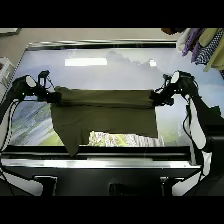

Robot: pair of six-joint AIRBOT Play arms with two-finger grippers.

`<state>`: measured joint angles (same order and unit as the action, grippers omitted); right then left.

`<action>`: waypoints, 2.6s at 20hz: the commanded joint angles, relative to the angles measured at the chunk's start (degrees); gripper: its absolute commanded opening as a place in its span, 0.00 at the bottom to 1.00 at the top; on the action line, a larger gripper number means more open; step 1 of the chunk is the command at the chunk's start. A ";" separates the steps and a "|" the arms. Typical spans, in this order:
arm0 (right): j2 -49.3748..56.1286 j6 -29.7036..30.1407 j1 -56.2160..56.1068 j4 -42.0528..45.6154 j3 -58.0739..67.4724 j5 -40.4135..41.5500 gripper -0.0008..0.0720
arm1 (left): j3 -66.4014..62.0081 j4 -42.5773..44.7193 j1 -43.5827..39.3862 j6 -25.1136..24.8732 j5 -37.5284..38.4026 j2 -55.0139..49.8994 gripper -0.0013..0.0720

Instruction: Fold the clothes and pants, and hang the long-sleeved shirts on hangers.

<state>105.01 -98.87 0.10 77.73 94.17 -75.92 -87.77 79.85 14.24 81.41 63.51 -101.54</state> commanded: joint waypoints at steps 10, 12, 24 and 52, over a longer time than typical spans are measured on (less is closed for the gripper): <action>-10.14 11.17 11.47 -1.92 -0.17 -10.40 0.66 | 8.33 -5.99 9.84 -0.61 9.18 13.60 0.75; -13.49 12.44 17.77 -9.07 -3.21 -9.49 0.66 | 19.23 -9.81 14.60 -0.66 9.14 21.40 0.75; -21.70 19.21 21.77 -27.65 -26.71 -7.32 0.66 | 64.57 -34.45 19.93 -8.04 -2.16 41.68 0.74; -22.58 30.45 23.52 -29.00 -50.38 5.35 0.75 | 62.77 -38.32 13.77 -10.95 -8.07 35.67 0.04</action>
<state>82.35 -70.02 23.66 50.39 45.71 -73.25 -24.86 41.65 27.97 70.63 55.22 -65.84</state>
